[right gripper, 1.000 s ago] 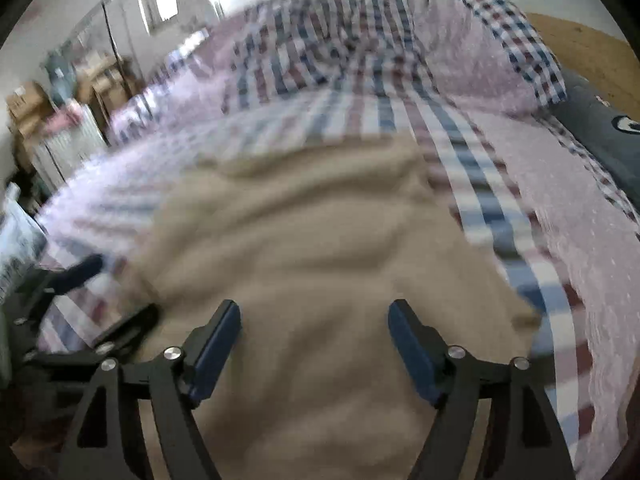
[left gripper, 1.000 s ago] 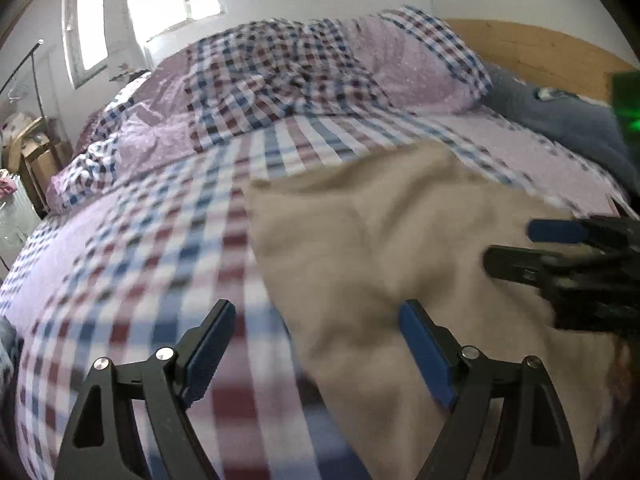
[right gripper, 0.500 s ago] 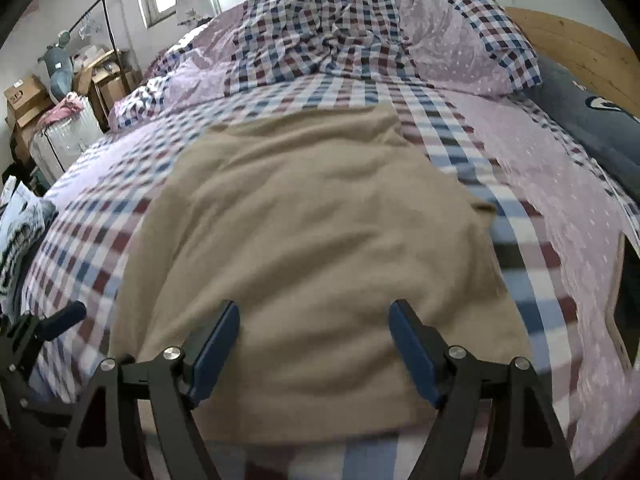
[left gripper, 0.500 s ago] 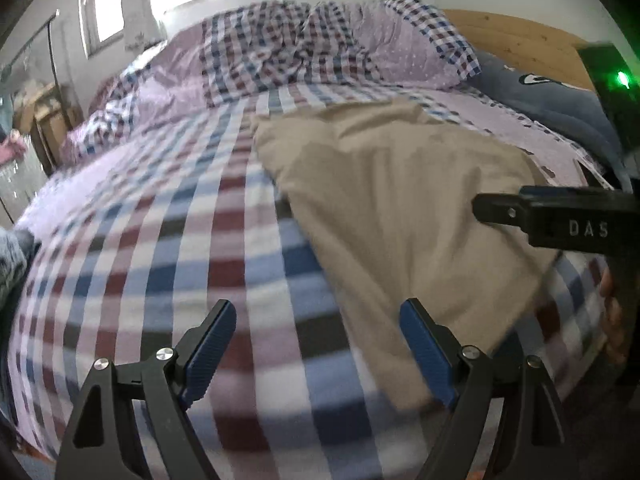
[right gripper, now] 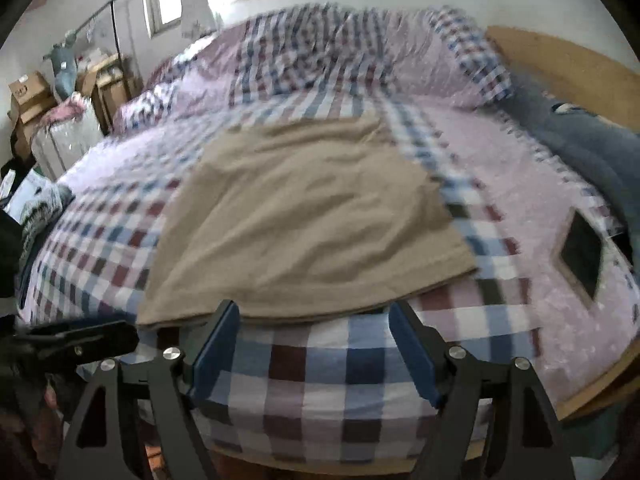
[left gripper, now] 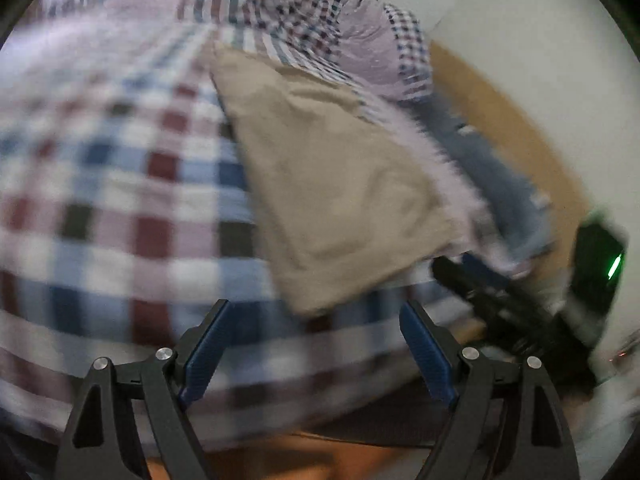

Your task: Fold clothes

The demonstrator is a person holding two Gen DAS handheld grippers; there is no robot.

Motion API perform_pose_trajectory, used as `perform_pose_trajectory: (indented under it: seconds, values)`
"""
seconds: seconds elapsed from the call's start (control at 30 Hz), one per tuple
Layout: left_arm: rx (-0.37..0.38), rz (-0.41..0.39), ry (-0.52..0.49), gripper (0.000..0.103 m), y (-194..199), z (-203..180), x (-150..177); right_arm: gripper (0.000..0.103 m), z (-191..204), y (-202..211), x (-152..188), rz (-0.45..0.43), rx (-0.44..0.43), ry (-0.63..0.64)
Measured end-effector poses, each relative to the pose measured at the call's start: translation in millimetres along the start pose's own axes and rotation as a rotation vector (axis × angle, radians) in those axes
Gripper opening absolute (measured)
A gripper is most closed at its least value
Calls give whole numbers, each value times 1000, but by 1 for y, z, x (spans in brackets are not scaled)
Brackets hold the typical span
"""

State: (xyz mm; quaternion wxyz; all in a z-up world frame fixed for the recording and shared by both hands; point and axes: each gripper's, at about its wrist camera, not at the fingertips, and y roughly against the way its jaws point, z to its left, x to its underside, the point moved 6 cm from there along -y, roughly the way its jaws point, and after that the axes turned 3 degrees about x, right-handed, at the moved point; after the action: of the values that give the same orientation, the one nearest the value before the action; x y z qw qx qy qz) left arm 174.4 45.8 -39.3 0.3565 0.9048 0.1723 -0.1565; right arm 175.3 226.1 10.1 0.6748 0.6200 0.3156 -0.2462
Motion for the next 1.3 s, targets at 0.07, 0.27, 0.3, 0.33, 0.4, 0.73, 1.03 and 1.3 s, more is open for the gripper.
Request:
perform_pose_trajectory:
  seconds: [0.07, 0.27, 0.3, 0.33, 0.4, 0.73, 1.03, 1.3]
  values:
    - [144, 31, 126, 87, -6, 7, 0, 81, -5, 13, -4, -55, 10, -24]
    - [283, 46, 326, 87, -19, 24, -6, 81, -17, 31, -16, -150, 60, -59]
    - [293, 48, 343, 87, -20, 26, -8, 81, -16, 31, -16, -156, 68, -52]
    - [303, 50, 360, 88, -21, 27, -9, 81, -14, 32, -17, -161, 74, -44]
    - [322, 54, 382, 88, -23, 29, -12, 81, -11, 33, -17, -167, 85, -26]
    - [411, 29, 381, 88, -15, 21, -26, 81, 2, 26, -13, -165, 112, 52]
    - [350, -31, 430, 79, -5, 42, -40, 81, 26, 24, -9, -185, 128, 182]
    - [340, 47, 450, 52, -24, 43, -28, 81, 42, 14, -3, -186, 152, 280]
